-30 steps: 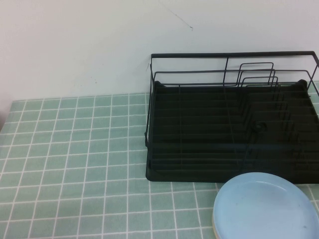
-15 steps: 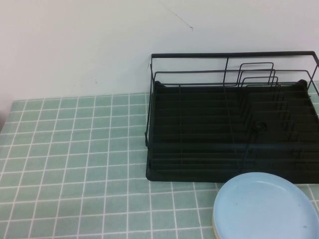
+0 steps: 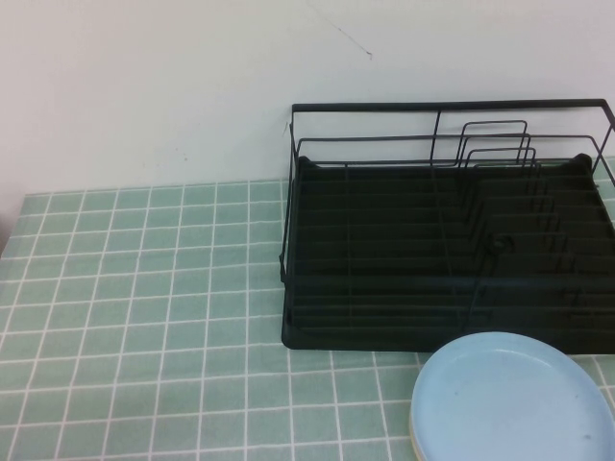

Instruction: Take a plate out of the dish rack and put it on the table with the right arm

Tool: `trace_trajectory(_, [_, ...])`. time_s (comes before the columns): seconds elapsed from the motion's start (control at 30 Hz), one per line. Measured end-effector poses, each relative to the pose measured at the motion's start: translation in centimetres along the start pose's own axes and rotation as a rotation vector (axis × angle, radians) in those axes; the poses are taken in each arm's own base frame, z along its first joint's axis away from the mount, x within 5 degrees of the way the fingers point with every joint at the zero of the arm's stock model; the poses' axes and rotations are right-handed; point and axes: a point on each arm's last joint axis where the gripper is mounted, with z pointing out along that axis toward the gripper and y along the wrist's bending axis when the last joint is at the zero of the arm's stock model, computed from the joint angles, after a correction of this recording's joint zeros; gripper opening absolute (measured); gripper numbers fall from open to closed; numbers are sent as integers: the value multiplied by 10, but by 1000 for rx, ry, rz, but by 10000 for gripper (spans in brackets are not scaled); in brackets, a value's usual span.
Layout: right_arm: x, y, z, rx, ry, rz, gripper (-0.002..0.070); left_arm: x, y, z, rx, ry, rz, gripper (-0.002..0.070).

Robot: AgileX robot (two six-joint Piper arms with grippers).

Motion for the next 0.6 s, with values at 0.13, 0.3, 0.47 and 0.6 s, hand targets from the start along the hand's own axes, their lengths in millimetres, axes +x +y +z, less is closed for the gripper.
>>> trace_trajectory(0.13, [44,-3,20,115,-188,-10,0,0,0,0,0,0,0,-3])
trace_trajectory(0.3, [102,-1,41,213,-365,-21,0,0,0,0,0,0,0,-3])
trace_trajectory(0.47, [128,3,47,230,-447,-18,0,0,0,0,0,0,0,-3])
trace_trajectory(0.6, [141,9,50,180,-337,-32,0,0,0,0,0,0,0,-3])
